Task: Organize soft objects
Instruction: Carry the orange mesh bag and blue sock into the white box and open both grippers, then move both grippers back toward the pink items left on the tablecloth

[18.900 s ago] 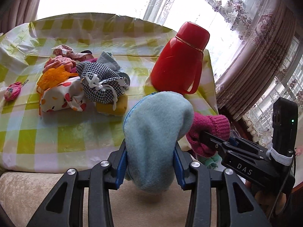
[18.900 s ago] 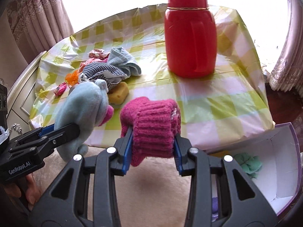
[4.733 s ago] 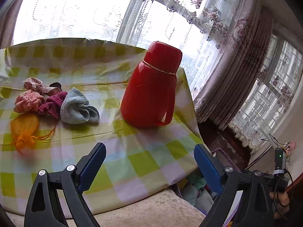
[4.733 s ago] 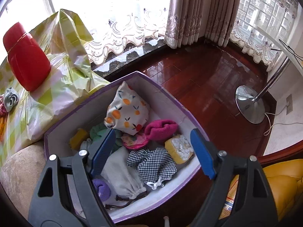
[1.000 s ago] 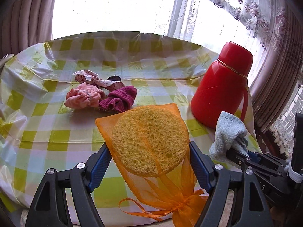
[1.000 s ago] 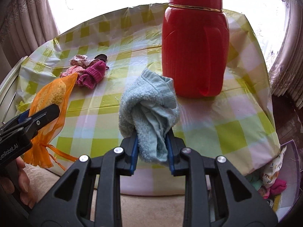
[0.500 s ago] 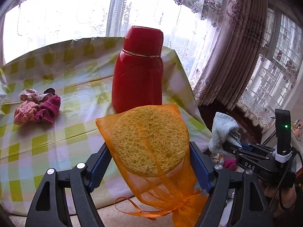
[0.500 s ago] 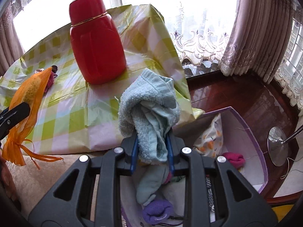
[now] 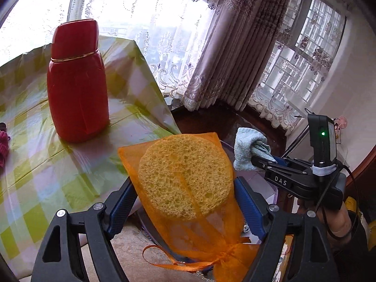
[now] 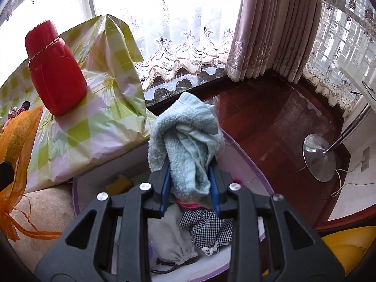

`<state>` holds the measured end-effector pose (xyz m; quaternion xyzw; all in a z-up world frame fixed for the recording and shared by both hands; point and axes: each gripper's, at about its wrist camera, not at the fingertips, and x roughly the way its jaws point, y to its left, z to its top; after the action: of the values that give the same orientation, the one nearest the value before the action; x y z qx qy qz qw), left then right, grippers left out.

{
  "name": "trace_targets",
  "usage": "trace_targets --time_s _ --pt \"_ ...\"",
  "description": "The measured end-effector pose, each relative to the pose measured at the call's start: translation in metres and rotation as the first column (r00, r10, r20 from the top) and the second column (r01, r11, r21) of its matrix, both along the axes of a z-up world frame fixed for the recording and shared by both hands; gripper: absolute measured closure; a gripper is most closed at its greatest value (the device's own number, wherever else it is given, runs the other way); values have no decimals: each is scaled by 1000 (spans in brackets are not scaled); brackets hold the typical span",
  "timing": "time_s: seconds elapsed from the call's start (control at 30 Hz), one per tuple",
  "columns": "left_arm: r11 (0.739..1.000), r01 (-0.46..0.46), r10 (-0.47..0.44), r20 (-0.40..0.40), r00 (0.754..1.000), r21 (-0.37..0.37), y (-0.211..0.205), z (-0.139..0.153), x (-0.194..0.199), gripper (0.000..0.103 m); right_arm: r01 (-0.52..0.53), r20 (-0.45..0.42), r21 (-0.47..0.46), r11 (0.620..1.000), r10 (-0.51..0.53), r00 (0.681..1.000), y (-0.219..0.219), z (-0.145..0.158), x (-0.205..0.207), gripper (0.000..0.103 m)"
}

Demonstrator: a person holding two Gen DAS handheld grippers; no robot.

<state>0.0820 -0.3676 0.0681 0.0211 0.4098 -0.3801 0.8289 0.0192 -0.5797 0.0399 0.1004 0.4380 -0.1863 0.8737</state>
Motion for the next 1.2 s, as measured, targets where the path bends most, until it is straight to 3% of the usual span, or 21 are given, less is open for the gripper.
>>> trace_targets --time_s 0.13,0.43,0.7,1.0,1.2 --pt "999 -22 22 0 1000 40 -2 -6 1 16 25 -1 6 1000 -25 1000 -9 -1 -7 54" --pt "992 -121 121 13 993 22 26 -1 13 16 8 11 28 1000 -8 1000 -3 0 -6 52" --pt "972 -236 236 16 972 -11 68 1 26 16 -110 34 22 994 109 993 38 8 9 46" --pt "905 -423 424 2 906 -39 148 -4 46 16 -292 53 56 955 289 956 117 12 41 41" --pt "839 -543 544 -2 839 -39 209 -8 59 16 -405 74 39 913 402 913 177 20 68 39"
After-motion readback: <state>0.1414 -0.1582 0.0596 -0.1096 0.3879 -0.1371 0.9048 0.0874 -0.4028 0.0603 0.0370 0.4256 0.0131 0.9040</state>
